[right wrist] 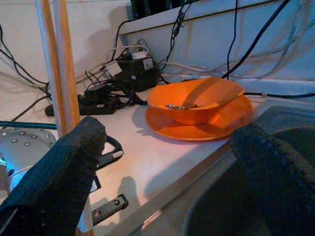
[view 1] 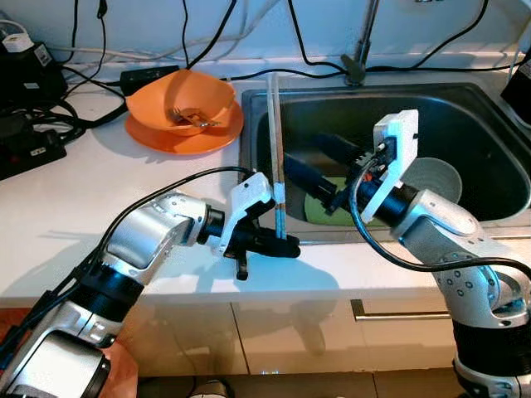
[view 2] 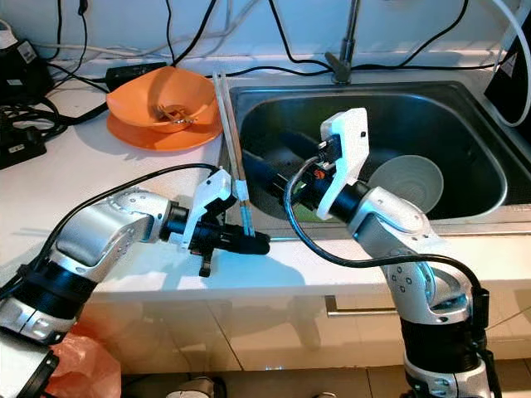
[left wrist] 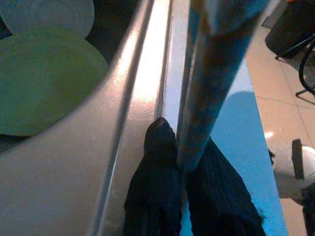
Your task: Kitchen organization
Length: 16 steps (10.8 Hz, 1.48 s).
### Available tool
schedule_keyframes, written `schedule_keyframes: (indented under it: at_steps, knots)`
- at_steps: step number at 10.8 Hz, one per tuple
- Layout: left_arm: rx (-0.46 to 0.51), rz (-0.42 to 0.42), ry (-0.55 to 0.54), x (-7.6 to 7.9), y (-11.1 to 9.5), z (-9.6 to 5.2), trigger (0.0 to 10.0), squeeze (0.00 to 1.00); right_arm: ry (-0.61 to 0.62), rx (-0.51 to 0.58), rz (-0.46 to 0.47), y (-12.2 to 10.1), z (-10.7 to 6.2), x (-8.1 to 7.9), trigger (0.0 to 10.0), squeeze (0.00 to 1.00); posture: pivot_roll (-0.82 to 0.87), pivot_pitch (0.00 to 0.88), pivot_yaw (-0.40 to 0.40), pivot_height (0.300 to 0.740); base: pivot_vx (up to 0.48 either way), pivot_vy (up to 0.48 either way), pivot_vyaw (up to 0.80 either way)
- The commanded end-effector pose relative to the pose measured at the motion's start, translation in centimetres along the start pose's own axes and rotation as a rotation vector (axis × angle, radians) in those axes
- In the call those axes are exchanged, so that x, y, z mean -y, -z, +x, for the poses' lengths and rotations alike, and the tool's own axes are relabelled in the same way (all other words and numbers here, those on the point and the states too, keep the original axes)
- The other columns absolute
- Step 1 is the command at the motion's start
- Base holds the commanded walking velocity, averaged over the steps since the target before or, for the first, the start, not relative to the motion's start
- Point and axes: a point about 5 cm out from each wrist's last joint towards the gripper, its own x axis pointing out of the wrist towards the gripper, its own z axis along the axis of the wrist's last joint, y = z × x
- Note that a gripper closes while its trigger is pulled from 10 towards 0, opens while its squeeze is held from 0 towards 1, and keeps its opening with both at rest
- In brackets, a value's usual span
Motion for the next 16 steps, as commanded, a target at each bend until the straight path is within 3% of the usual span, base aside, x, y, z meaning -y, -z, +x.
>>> schedule_keyframes:
  at_steps: [1,4,8,15,16]
  knots:
    - [-0.019,-0.001,0.007,-0.1,-0.1,0.3,0.0,0.00,-0.053,0.014,-0.015,-0.5,0.4,-0.6,10.0,0.00,0.01,0.088,0.074,0.740,0.000,0.000,0.00]
    - [0.007,-0.021,-0.029,-1.0,-0.3,-0.2,0.0,0.00,-0.019,0.040,-0.019,-1.3,-1.1,0.4,10.0,0.00,0.00,0.086,0.078,0.740,0.000,0.000,0.00]
    - [0.016,-0.028,-0.056,-1.9,-0.5,-0.3,0.0,0.00,-0.076,0.103,0.018,-2.2,-1.5,-0.3,10.0,0.00,0.00,0.089,0.080,0.740,0.000,0.000,0.00]
    - [0.000,0.031,0.013,-1.4,-1.3,1.4,0.3,0.00,-0.202,0.062,0.082,-1.3,-0.2,-1.5,10.0,0.00,0.00,0.092,0.077,0.740,0.000,0.000,0.00]
    - [-0.002,0.036,0.017,-1.3,-1.3,1.4,0.3,0.00,-0.209,0.056,0.087,-1.1,0.0,-1.5,1.7,0.00,0.00,0.093,0.075,0.740,0.000,0.000,0.00]
